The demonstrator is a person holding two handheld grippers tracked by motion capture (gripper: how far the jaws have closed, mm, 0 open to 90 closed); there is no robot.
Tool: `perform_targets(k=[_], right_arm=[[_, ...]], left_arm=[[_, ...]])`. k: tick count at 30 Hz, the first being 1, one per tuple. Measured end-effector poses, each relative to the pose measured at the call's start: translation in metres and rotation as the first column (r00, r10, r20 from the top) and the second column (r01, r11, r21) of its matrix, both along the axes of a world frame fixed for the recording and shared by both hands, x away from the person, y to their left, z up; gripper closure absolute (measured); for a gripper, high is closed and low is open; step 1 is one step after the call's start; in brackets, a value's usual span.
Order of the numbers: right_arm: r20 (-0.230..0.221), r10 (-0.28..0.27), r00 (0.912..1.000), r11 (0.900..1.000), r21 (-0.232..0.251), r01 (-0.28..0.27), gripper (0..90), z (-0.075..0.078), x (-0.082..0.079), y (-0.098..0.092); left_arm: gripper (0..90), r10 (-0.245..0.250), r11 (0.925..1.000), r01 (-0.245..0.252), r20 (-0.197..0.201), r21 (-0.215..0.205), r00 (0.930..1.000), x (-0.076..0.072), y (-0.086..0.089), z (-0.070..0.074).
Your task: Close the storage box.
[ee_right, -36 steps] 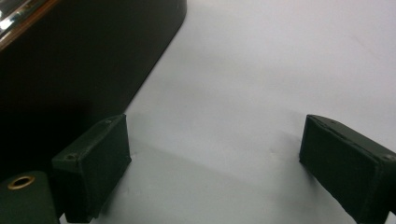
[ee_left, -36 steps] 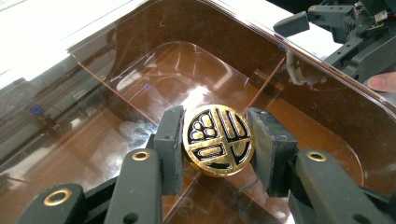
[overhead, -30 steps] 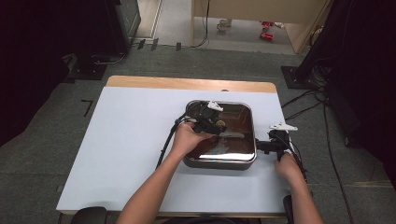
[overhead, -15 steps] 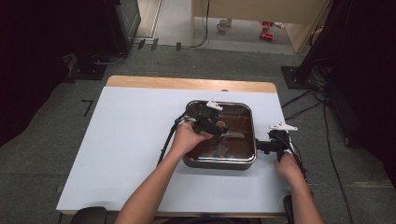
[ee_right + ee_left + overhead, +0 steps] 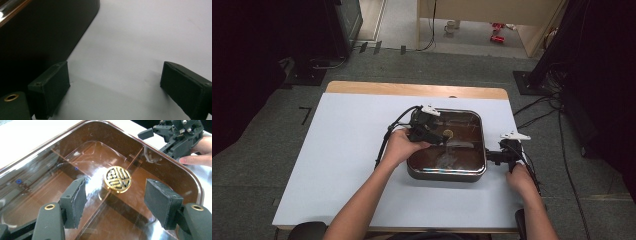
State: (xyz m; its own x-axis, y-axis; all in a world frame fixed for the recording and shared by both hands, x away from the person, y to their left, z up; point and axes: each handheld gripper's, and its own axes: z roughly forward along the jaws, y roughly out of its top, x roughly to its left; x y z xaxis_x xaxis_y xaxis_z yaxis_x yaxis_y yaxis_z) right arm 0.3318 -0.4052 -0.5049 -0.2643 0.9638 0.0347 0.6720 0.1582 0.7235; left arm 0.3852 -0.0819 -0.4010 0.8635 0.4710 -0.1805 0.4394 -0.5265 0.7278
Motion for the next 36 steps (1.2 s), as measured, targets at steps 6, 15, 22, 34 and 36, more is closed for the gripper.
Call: perform_targets(k=[6,15,22,34,36], right_arm=[[-0.001,-0.001,1.0,1.0,0.0,0.001,8.2,0.0,0.0,0.0],[-0.001,0.001,1.0,1.0,-0.001,-0.001,8.2,0.0,0.0,0.0],[-0.001,0.0,1.0,1.0,-0.001,0.0,8.2,0.0,0.0,0.0],[0.0,0.0,1.0,1.0,-0.002,0.0,8.2,0.0,0.0,0.0],[-0.001,-0.001,1.0,1.0,0.0,0.001,8.2,0.0,0.0,0.0]], left_arm=[[33.1,0.011,0.9997,-0.011,-0.001,-0.02,0.9999,-0.005,0.017,0.004],[32.1,0.036,0.9982,-0.036,0.01,-0.048,0.9993,-0.016,0.044,0.003],[31.8,0.075,0.9965,-0.074,0.018,-0.037,0.997,-0.023,0.065,-0.002],[31.3,0.181,0.9823,-0.179,0.045,-0.055,0.9824,-0.037,0.112,-0.015],[31.3,0.191,0.9807,-0.189,0.037,-0.05,0.9809,-0.039,0.117,-0.017]])
